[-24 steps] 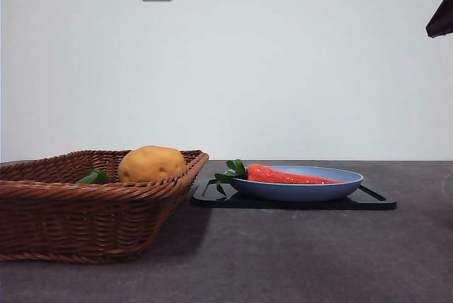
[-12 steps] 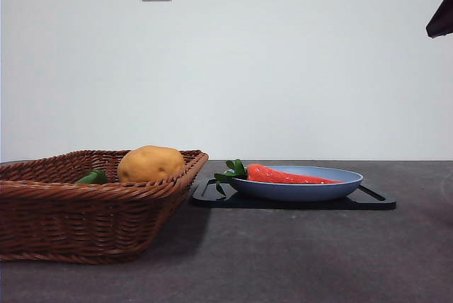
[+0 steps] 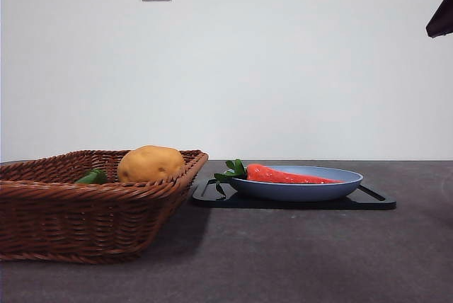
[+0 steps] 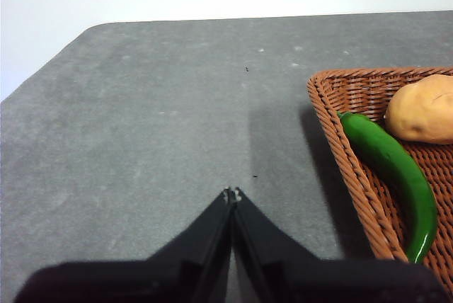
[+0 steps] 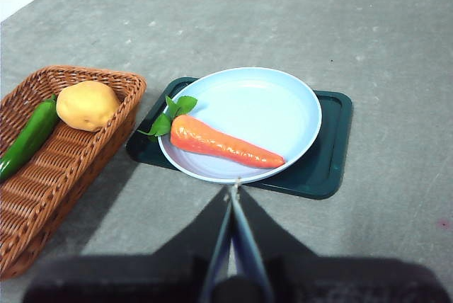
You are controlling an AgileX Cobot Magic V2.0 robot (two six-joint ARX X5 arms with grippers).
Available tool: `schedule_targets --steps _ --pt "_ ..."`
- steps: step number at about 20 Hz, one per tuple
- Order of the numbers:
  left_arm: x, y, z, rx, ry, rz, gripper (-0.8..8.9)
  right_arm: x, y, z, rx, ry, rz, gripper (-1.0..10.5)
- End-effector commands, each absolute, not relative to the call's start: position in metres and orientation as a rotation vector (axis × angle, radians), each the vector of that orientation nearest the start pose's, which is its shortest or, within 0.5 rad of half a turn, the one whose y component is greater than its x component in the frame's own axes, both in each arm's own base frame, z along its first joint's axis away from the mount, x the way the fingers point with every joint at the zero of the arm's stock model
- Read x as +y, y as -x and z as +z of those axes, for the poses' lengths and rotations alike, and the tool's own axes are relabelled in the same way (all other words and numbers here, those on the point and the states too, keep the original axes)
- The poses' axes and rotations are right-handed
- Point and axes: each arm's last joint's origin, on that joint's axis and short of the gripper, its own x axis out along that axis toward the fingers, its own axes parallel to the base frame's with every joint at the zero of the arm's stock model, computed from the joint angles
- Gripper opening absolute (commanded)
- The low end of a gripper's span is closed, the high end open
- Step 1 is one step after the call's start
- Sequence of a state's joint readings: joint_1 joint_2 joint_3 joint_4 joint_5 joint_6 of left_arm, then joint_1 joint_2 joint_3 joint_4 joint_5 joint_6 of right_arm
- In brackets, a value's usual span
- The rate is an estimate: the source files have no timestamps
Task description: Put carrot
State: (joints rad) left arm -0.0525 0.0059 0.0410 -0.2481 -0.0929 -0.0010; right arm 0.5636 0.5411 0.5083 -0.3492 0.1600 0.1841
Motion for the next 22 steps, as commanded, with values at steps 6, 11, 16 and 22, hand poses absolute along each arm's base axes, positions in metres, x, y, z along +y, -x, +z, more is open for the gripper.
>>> schedule_targets --steps 6,11,16,22 --pt "-0.002 -0.093 0.151 0.217 -0.012 0.046 0.08 0.066 -0.112 0.259 0.378 -0.057 0.367 0.0" --pt "-0.002 -0.093 0.151 0.217 -0.012 0.046 0.08 0.066 -0.112 0.259 0.378 -0.058 0.367 0.0" --pt "-0.002 -0.093 0.151 0.217 -0.012 0.046 0.08 0.065 -0.113 0.259 0.344 0.101 0.352 0.0" --pt "-0.002 -0.093 0.151 0.217 -0.012 0.046 0.08 0.025 -0.092 0.251 0.204 0.164 0.128 0.0"
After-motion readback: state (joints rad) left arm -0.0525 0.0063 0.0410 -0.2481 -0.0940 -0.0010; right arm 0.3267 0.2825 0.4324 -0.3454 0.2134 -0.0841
